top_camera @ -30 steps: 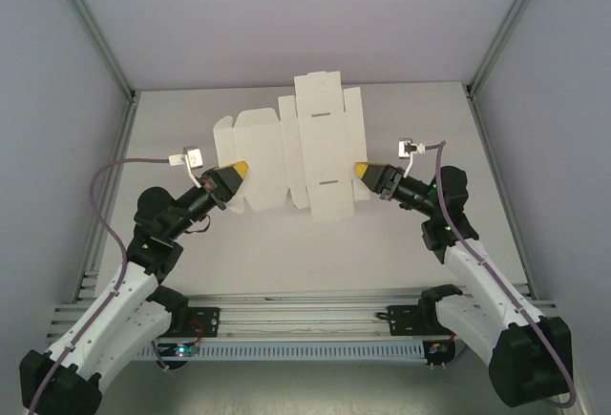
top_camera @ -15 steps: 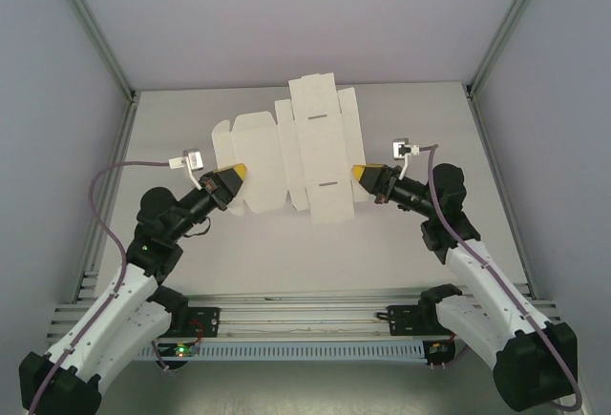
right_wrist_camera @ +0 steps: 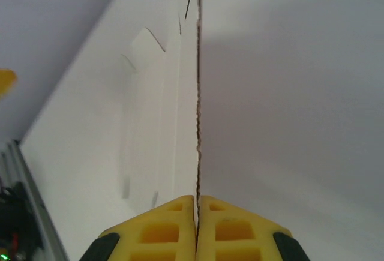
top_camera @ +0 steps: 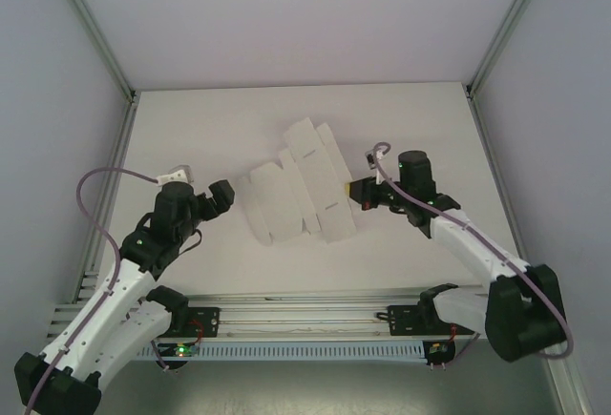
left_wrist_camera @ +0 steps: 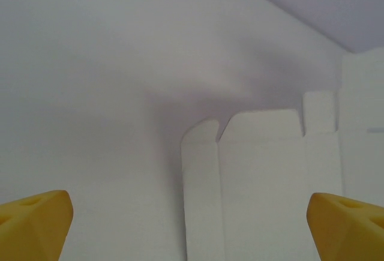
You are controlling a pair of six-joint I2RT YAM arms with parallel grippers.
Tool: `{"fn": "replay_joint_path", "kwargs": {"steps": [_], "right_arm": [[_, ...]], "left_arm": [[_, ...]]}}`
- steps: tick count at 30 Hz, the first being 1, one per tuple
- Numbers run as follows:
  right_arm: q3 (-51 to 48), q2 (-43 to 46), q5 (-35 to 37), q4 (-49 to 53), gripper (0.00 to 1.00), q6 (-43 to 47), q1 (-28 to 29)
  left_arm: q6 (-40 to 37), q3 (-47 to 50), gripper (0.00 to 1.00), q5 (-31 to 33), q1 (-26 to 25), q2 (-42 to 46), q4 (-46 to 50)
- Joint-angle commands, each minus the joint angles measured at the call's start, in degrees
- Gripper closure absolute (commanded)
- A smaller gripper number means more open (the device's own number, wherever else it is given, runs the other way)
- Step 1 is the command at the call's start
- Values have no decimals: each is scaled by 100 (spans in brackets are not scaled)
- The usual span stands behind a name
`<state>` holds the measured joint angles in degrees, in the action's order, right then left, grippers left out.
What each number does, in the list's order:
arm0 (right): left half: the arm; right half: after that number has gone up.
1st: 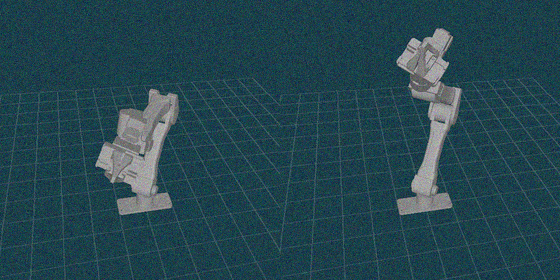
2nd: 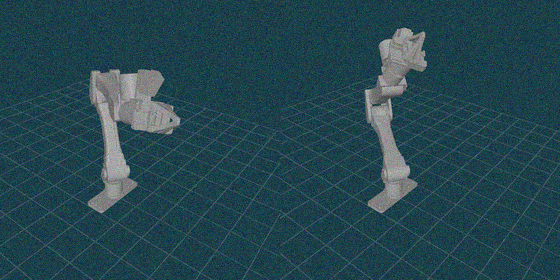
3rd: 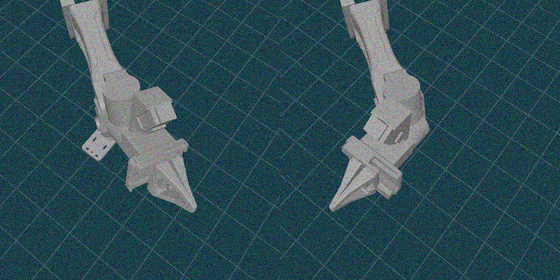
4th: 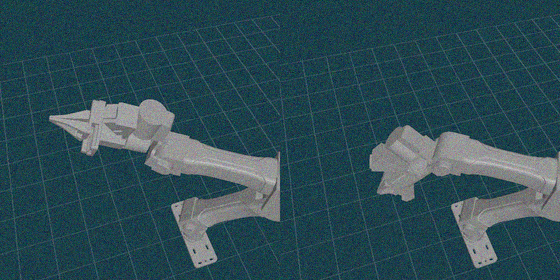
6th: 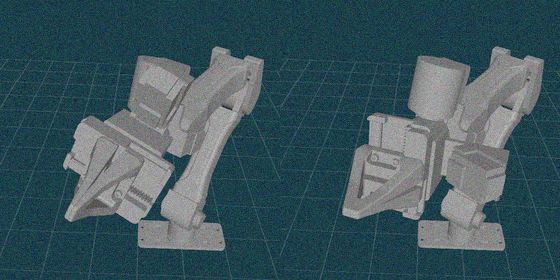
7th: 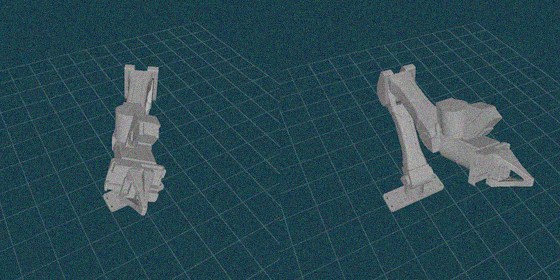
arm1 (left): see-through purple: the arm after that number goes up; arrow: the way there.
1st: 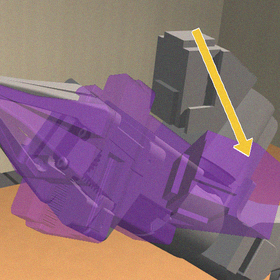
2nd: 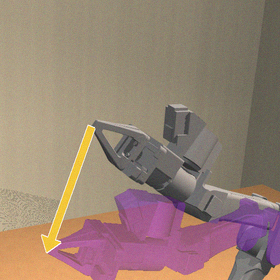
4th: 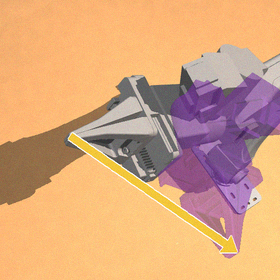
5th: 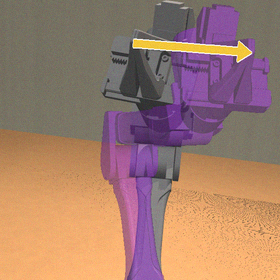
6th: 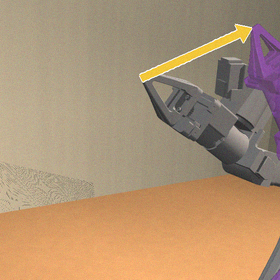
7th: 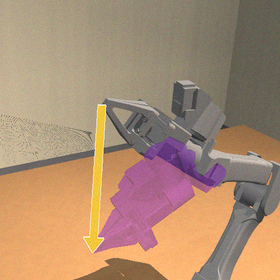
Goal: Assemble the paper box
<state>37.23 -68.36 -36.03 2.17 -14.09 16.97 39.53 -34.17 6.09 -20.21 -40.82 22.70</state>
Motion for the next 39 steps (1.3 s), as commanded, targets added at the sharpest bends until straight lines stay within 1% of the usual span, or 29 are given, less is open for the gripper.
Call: {"fn": "replay_joint_path", "kwargs": {"steps": [1,4,6,9,11,15,20,24,26,30,32,34,36,38,39], "right_arm": [[472,-307,614,553,100,1213,242],[667,-581,974,535,100,1909,398],[673,-683,1213,299,100,2466,495],[541,-805,1599,-152,100,3581,719],[491,-892,1977,-351,100,4169,934],[582,-1109,2683,-543,100,4710,1302],[367,-1299,3491,-1254,100,5426,1689],[396,-1535,3446,-1272,100,5891,1752],[506,-1668,3424,-1161,100,5980,1767],[662,-1799,3156,-996,100,6221,1768],[765,-1841,2975,-831,100,6359,1748],[934,-1895,2737,-526,100,6635,1703],[1051,-1951,2663,-348,100,6794,1683],[1121,-1984,2590,-305,100,6881,1653],[1153,-1988,2500,-276,100,6903,1619]], "left_arm": [[-214,-89,0,286,-45,-61,291],[-267,-112,0,170,-45,-191,172],[-302,-140,0,96,-45,-318,105],[-350,-214,0,-5,-45,-534,51],[-367,-269,0,-67,-45,-684,25],[-374,-326,0,-99,-43,-887,-44],[-460,-400,0,-126,-45,-1036,-114],[-891,-577,0,-677,-45,-1253,-415],[-1261,-725,0,-937,-86,-1471,-576],[-2584,-1390,0,-1144,-193,-2157,-424],[-3045,-1647,0,-962,-186,-2468,-458],[-3729,-1882,0,-1304,-184,-2802,-345],[-4296,-2182,0,-1721,-185,-3134,-12],[-4557,-2355,0,-1680,-185,-3428,16],[-4752,-2470,0,-1787,-185,-3578,92]]}}
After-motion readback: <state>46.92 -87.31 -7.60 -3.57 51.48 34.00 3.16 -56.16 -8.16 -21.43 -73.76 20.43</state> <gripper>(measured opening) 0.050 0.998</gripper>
